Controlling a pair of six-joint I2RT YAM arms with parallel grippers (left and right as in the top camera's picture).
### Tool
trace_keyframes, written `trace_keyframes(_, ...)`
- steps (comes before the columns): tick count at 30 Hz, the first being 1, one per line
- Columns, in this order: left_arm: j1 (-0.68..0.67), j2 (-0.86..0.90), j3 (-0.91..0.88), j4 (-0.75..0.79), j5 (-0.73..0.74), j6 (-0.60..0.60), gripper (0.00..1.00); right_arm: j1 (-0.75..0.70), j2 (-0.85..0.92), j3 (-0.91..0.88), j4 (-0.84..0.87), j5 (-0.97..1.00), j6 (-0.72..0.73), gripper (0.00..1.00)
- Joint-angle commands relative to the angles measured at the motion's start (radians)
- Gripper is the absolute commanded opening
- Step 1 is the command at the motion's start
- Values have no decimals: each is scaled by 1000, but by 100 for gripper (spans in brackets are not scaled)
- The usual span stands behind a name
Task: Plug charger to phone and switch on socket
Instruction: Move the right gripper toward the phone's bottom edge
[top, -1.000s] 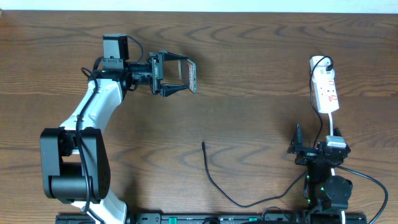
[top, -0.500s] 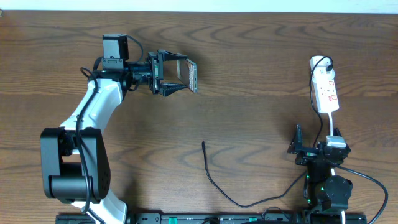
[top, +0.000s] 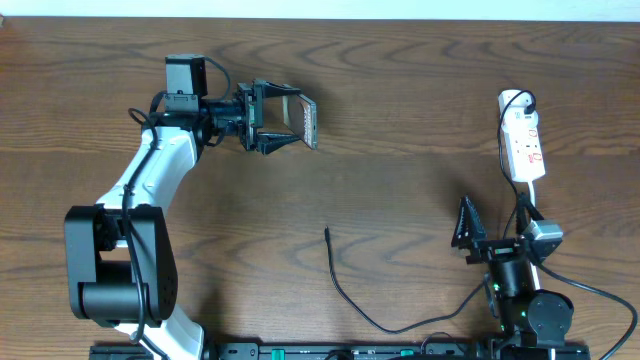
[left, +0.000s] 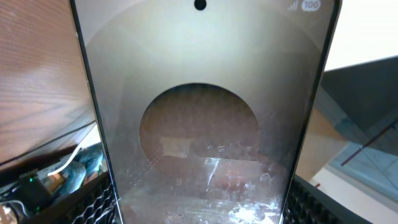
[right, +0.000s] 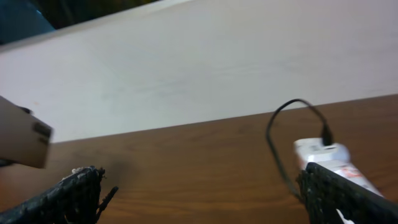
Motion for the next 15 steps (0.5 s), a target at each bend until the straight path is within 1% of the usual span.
trace_keyframes(1, -2, -35, 32, 8, -22, 17, 7, 3, 34, 95, -13, -119, 95, 99)
trace_keyframes(5, -5, -35, 32, 8, -37, 17, 7, 3, 186, 245, -107, -169, 97, 99)
trace_keyframes(9, -17, -35, 32, 8, -58, 17, 7, 3, 470, 457, -234, -266, 89, 99)
trace_keyframes(15, -36, -34, 32, 8, -61, 17, 7, 19, 916, 784, -426, -560, 77, 99)
